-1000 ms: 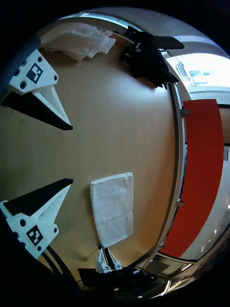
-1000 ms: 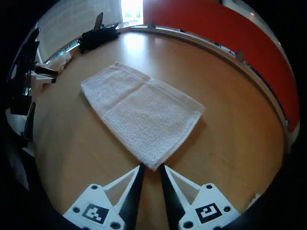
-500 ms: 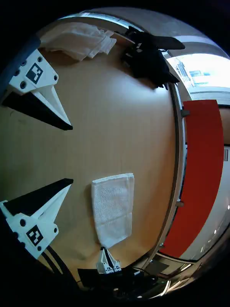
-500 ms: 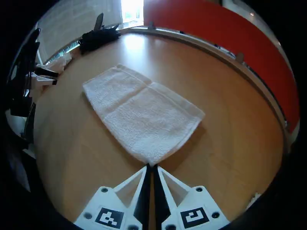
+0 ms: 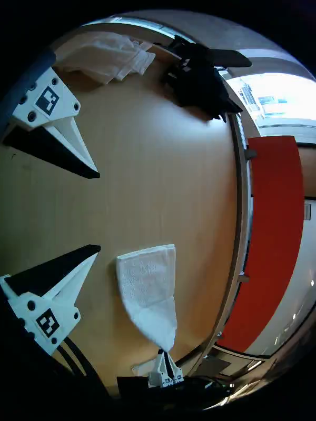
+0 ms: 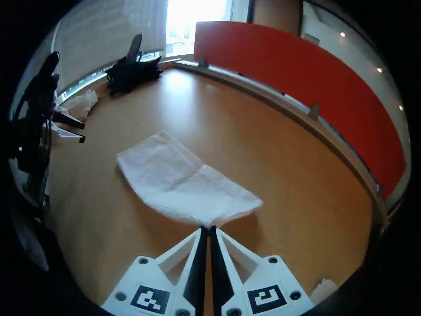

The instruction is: Fold towel

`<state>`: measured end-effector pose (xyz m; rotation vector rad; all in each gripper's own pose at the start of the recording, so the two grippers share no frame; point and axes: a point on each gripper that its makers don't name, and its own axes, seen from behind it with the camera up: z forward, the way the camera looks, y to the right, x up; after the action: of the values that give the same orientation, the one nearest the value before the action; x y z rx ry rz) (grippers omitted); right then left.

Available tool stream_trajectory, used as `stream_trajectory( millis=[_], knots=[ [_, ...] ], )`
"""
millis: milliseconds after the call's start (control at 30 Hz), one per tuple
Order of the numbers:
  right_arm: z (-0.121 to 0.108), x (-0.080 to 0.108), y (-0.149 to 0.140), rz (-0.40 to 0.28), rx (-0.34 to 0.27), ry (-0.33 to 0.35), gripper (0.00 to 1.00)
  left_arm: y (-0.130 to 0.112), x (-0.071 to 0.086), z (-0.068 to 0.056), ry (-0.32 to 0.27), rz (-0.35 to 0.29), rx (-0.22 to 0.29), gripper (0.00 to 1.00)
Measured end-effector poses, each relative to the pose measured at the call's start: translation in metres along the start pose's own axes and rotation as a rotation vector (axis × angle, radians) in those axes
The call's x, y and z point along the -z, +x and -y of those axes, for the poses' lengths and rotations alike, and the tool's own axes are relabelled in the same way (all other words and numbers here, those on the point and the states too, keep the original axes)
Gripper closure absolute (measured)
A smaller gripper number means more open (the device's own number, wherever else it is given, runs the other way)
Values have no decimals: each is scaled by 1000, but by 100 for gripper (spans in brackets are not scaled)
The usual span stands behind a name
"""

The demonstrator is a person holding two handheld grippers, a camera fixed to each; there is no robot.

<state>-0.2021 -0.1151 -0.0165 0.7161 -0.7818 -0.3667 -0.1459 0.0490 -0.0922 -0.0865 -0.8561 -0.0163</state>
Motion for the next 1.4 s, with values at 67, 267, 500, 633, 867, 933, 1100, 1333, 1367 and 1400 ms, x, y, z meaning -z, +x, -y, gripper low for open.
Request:
stream_trajectory(
  millis=[67,267,500,633,867,933,1100,1333,1367,1400],
  knots=[
    [-2,6,9,-14,14,-5,96,2,0,-1,-2,-3,0,7],
    [-10,23,30,-48,59,-31,96,6,2,-4,-9,-10,7,7],
    [-21,39,41,-67,92,-58,96,13,5,-5,-14,-23,20,7],
    [-24,43,42,-70,101,-65,96,13,6,-5,-15,-26,25,7],
    [-17,40,42,-70,114,-52,96,10,7,-6,-15,-23,27,7],
    [-12,38,43,-71,119,-42,96,9,7,-7,-16,-22,27,7],
    [1,30,45,-72,135,-15,96,10,8,-8,-17,-25,27,7],
    [25,16,49,-70,150,32,96,11,9,-9,-21,-28,30,7],
    [28,14,50,-70,152,40,96,10,9,-10,-21,-28,30,7],
    [32,12,50,-70,155,48,96,10,10,-10,-21,-28,29,7]
  ],
)
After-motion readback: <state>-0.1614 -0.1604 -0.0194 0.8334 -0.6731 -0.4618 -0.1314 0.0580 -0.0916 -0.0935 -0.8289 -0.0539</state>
